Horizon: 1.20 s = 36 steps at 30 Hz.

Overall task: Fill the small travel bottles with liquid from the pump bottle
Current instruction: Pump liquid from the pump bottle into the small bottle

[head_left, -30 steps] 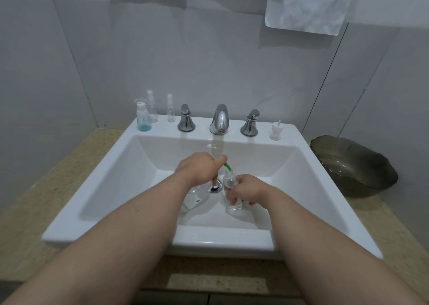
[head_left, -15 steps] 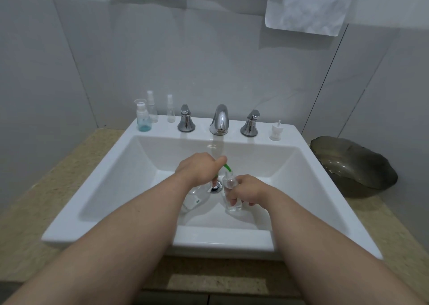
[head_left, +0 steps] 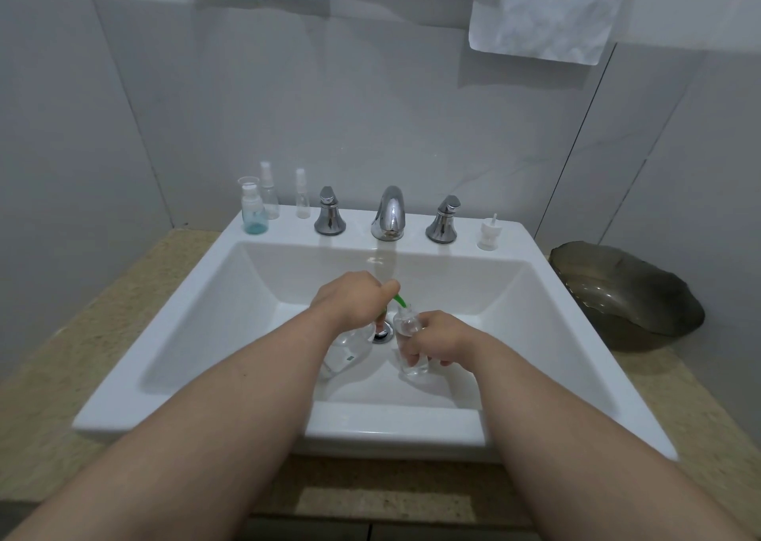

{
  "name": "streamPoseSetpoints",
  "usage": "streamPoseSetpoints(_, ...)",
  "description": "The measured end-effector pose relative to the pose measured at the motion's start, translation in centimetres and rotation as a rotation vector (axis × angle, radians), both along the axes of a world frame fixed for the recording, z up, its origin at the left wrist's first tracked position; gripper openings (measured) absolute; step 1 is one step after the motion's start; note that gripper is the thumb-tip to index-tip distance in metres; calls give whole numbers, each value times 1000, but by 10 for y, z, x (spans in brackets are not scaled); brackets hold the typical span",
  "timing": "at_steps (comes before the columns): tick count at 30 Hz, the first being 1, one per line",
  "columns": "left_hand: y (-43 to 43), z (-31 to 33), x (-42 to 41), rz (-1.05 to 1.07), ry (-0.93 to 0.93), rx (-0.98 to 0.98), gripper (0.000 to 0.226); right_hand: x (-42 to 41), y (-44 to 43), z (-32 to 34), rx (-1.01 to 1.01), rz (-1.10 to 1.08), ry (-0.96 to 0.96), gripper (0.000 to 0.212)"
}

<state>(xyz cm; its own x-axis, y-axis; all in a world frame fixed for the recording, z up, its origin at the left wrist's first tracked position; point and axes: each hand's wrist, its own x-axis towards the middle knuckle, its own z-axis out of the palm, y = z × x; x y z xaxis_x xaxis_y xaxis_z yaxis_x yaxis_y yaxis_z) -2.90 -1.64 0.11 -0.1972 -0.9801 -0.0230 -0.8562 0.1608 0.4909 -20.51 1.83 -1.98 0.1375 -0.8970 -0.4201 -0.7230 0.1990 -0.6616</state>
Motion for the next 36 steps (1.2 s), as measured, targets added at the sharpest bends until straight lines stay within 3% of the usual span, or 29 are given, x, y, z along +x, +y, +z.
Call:
streamPoseSetpoints(12,3,0,0,49,53,28,75,-2,0,-1,1,-13,4,23)
streamPoseSetpoints(36,-3,-1,1,14,-6,3,65,0,-1,-2,-2,-9,1,22)
